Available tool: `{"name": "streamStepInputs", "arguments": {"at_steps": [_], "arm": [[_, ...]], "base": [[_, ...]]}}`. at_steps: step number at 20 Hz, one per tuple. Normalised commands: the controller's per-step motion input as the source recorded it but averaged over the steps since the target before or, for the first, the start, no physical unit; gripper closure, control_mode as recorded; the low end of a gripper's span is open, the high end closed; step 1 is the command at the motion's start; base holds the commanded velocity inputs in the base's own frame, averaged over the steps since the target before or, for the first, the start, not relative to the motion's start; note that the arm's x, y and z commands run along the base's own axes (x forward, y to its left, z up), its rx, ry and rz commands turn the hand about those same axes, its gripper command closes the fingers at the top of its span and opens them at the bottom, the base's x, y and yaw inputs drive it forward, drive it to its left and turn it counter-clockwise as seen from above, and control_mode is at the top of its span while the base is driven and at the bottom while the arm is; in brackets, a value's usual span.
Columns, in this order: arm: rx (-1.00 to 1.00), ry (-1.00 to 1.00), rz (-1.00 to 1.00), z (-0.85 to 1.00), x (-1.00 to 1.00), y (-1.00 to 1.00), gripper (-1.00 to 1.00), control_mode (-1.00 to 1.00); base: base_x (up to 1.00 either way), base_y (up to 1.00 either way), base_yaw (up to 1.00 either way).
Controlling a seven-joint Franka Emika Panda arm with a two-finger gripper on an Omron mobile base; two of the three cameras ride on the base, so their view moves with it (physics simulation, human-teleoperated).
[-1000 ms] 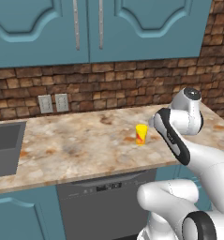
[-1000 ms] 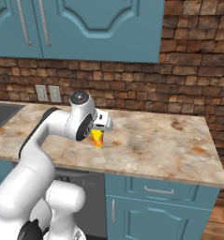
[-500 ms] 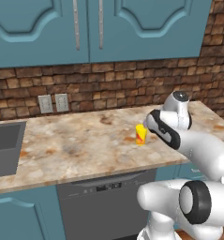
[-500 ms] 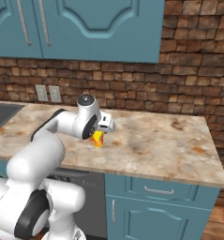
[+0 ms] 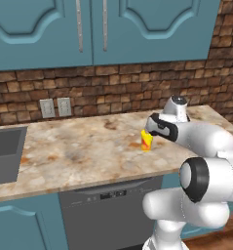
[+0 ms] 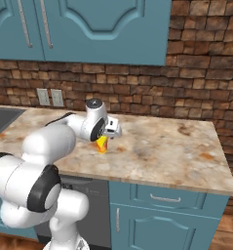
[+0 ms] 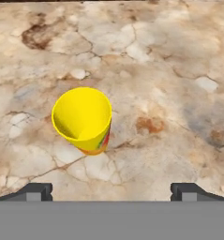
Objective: Place the pitcher and cup on the dining counter for serving.
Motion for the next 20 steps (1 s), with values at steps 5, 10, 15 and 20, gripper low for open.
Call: {"name": "streamStepInputs", "arguments": {"at_steps": [5, 10, 15, 20], "arm": [[0.0, 0.06, 0.0, -0.17, 0.27, -0.01, -1.0, -1.0], [0.0, 0.04, 0.0, -0.19, 0.19, -0.06, -1.0, -1.0], [0.0, 0.04, 0.0, -0.24, 0.19, -0.06, -1.0, -1.0], [0.0, 0.02, 0.0, -0.21, 0.25, -0.01, -1.0, -1.0]], "base": [[0.0, 0.0, 0.0], [0.0, 0.0, 0.0], [0.0, 0.0, 0.0], [0.0, 0.0, 0.0]]}}
